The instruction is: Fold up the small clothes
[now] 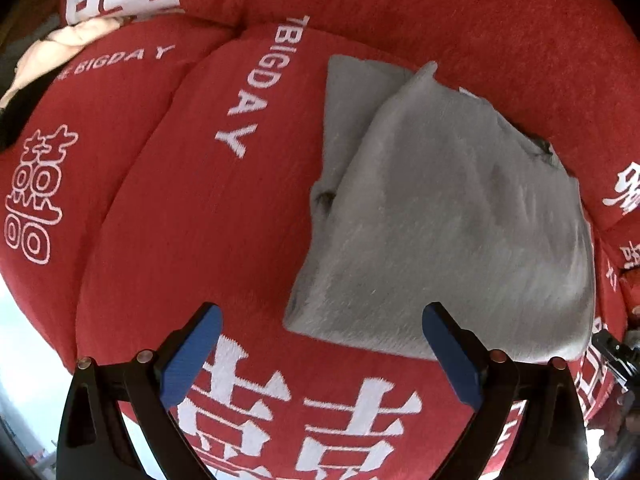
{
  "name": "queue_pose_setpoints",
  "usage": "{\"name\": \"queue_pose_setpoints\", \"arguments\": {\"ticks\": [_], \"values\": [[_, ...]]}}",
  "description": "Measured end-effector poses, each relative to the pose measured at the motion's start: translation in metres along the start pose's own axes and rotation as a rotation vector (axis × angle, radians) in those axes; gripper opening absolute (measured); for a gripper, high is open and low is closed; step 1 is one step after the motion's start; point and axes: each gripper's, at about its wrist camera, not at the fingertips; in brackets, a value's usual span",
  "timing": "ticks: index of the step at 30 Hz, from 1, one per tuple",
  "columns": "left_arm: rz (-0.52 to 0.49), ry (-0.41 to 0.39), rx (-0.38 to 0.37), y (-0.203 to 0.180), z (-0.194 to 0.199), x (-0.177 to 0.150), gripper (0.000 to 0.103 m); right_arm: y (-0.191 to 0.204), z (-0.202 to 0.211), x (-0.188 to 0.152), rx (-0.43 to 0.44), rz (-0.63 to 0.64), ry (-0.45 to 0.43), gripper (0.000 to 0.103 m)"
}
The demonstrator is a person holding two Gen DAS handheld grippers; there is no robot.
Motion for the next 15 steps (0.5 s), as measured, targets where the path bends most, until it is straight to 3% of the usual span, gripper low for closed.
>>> {"name": "queue_pose_setpoints", "arguments": {"ticks": [7,12,15], "values": [[-0.065,-0.006,-0.078,0.018,-0.005,0.007,0.1,0.086,-0.069,-0.056,0.235,-0.026,0.152,0.045],[-0.074,-0.03,-0.083,0.041,0.014,0.0,0.1,0.138,-0.155,-0.099,0.406,-0.194,0.304,0.049],[-0.05,-0.019,-0.111,0.064,0.024,-0.013,0.1,0.16,-0.198,-0.11,0.446,-0.277,0.302,0.05]]}}
Point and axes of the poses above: each gripper's, at about its wrist camera, not at the fingertips, and z roughly against the way its jaws point, y to its left, x to its top, and after that the axes turned 5 degrees about -z, right-handed
